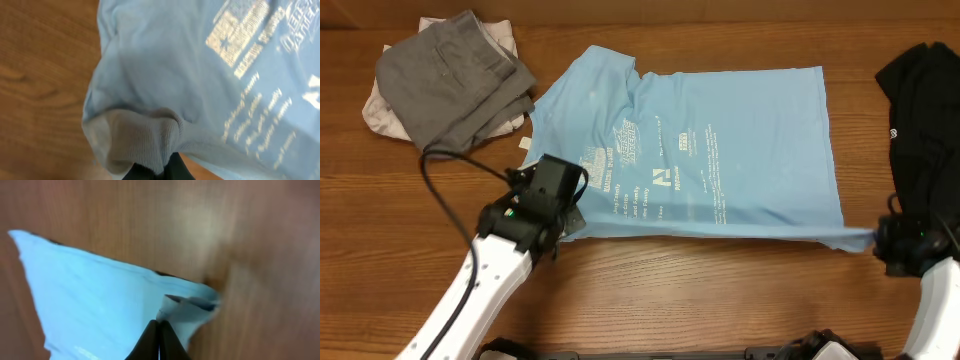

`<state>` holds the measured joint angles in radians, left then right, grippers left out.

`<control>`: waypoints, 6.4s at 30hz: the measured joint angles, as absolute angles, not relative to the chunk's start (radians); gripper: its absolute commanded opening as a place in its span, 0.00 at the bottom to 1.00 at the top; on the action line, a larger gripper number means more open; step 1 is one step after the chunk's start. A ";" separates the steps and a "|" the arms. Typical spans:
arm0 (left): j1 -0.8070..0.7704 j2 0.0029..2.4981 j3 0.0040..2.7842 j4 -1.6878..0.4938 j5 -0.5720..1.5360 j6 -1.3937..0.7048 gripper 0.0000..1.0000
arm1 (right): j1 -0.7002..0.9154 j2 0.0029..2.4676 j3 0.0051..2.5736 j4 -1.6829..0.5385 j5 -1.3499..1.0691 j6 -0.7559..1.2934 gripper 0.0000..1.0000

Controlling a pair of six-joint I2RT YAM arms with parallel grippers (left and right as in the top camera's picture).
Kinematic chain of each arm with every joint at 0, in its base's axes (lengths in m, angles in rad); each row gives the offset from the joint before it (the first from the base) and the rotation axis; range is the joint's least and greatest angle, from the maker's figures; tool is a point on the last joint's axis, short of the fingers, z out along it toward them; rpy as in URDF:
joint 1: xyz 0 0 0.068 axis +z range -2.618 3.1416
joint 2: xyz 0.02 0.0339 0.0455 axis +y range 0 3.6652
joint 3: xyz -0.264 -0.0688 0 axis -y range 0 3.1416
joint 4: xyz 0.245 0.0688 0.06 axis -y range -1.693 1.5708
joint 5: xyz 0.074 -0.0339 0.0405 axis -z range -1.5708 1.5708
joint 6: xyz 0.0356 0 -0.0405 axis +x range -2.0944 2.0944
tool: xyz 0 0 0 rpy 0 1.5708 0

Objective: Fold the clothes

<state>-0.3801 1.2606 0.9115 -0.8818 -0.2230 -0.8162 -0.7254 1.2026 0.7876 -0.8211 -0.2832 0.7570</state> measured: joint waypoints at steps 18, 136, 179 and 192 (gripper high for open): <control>-0.304 1.365 0.912 -0.600 -0.345 -0.674 0.07 | -0.439 1.322 0.790 -0.536 -0.207 0.863 0.04; 0.149 1.887 1.100 -1.084 0.032 -0.408 0.04 | -0.372 1.709 0.926 -0.853 -0.036 0.680 0.04; -0.150 1.460 1.084 -1.168 0.180 -0.527 0.58 | -0.355 1.266 0.928 -1.043 -0.418 0.545 0.99; -0.196 1.591 1.084 -1.129 -0.074 -0.567 0.66 | -0.243 1.266 0.918 -0.958 -0.418 0.573 1.00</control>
